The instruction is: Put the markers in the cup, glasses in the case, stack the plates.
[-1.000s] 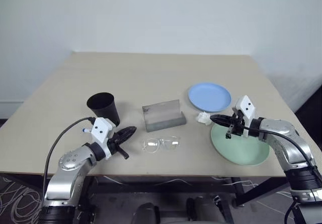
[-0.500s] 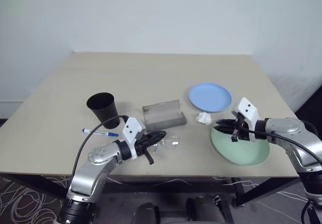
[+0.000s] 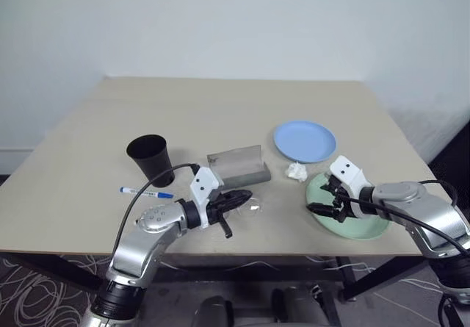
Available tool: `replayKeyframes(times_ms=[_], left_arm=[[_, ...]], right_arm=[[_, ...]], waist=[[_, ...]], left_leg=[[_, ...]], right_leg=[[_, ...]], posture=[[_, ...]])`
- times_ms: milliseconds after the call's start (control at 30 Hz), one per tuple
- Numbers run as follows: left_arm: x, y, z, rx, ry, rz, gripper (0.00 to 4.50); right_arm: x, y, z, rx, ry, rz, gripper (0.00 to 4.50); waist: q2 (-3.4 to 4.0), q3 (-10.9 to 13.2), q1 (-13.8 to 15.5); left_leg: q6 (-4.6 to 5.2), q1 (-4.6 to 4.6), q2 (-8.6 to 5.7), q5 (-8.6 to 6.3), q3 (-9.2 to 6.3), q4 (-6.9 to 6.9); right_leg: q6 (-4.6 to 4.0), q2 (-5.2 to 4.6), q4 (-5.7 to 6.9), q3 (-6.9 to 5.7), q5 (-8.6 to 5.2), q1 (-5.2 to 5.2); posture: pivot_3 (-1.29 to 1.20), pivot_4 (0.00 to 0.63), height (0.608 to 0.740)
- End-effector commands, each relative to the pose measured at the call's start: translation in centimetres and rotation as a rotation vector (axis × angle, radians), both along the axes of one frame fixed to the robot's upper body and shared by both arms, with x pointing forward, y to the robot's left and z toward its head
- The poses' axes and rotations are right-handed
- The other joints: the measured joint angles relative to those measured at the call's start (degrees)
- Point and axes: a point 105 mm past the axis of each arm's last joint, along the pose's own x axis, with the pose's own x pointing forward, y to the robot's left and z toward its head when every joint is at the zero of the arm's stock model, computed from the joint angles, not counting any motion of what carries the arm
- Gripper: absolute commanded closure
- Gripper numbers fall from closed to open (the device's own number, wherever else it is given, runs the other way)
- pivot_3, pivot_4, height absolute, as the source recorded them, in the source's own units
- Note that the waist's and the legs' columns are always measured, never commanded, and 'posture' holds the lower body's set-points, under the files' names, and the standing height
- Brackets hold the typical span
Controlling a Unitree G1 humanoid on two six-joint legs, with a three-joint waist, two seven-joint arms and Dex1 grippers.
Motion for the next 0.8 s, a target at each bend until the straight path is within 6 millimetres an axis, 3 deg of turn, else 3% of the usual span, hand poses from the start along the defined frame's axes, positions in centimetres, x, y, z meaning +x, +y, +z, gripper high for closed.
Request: replayKeyframes(times_ms=[33,433,533,800], left_arm=[[0.4,-0.3,1.1,-0.005,-0.052,-0.016,4.5],[0.7,-0.7,1.0,-0.008,-0.059,-0.021,4.5],[0.7,-0.7,1.0,-0.008,-0.062,-0.019,4.5],[0.8,-0.5,0.9,-0.003,-0.067,-0.012,4.5]], right_arm=[[0.1,0.9,0.9,-0.04,-0.061,0.019,0.64],[1.8,1.3,-0.5,-0.12,-0.121,-0.088,0.64],[2.0,1.2,-0.7,-0.145,-0.13,-0.108,1.22],[2.5,0.0,-1.0,-0.2,-0.157,-0.171,3.96]], waist=[[0.0,0.0,0.0],[0.01,0.0,0.0],[0.0,0.0,0.0],[0.01,0.0,0.0]], left_leg=[[0.0,0.0,0.0,0.0,-0.02,0.0],[-0.01,-0.02,0.0,-0.01,-0.01,-0.06],[-0.01,-0.02,-0.01,-0.01,0.0,-0.07],[-0.01,0.0,0.0,-0.01,0.01,-0.06]], right_leg=[[0.0,0.0,0.01,0.0,0.0,-0.01],[0.0,0.0,0.05,0.0,0.0,-0.02],[0.0,0.0,0.06,0.0,0.0,-0.02],[0.0,-0.01,0.06,0.0,0.0,-0.02]], posture=[[0.0,0.0,0.74],[0.0,0.0,0.74],[0.0,0.0,0.74],[0.0,0.0,0.74]])
